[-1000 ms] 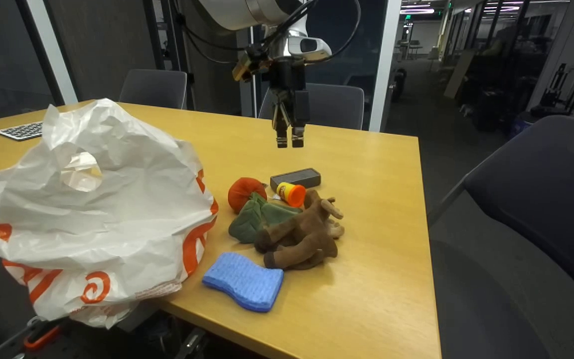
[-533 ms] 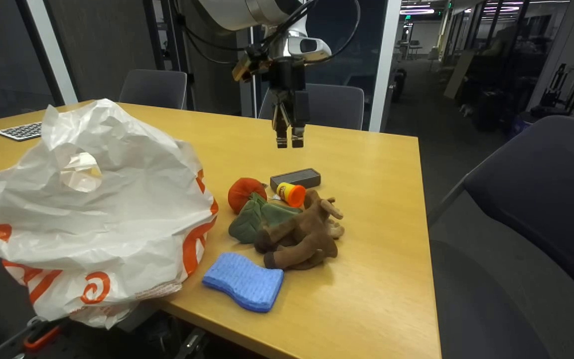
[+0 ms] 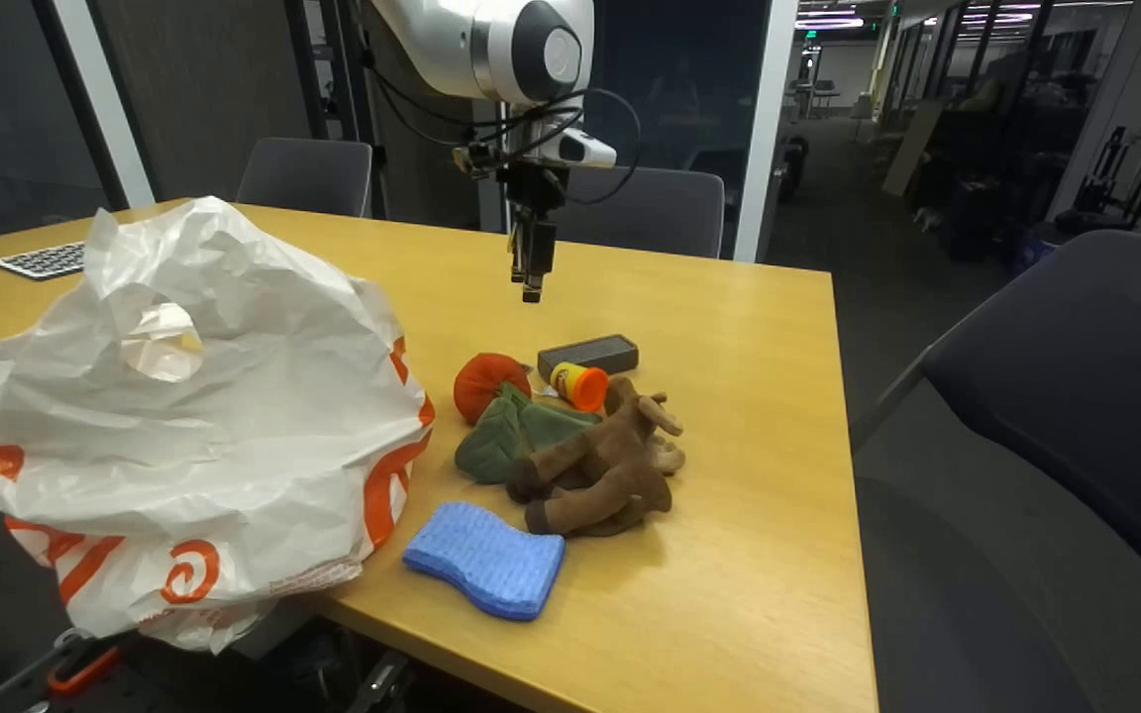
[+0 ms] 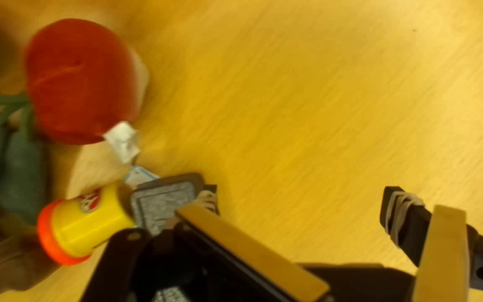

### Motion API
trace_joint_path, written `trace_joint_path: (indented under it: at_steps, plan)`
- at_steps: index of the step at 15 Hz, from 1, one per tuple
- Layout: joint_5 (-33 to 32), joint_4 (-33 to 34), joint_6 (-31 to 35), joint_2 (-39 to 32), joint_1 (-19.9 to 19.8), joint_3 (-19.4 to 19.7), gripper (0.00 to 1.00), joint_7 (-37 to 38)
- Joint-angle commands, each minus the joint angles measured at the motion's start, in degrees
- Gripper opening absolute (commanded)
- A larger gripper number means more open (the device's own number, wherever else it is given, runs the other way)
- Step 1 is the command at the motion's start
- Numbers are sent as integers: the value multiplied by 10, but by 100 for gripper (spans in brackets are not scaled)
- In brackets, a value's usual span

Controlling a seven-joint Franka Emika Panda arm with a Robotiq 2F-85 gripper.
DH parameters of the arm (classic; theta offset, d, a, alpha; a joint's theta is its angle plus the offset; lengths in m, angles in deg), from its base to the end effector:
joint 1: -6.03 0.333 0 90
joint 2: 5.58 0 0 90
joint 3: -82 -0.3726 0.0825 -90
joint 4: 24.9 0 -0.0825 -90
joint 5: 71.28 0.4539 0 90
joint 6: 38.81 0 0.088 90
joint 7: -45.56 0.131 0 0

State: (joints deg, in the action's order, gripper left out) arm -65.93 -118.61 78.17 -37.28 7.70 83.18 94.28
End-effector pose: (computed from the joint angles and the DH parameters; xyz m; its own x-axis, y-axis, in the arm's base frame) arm 0.7516 0.0152 0.2687 0.6203 -0.7706 -0.1464 -0.7709 -0.6334 0.0679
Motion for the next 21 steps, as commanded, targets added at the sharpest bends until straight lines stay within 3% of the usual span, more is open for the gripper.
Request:
trace_joint_path:
  at_steps: [1, 7, 10, 13, 14, 21]
  plan:
    - [40, 90, 11, -69, 6, 14, 100, 48]
    - [-2, 77, -11, -56, 10, 66, 100, 133]
    - [-23, 62, -39, -53, -2, 81, 100, 123]
    - [-23, 55, -44, -59, -28, 73, 100, 56]
    - [-20, 48, -31, -58, -40, 61, 100, -2]
    - [-15, 14, 41, -62, -50, 54, 100, -217]
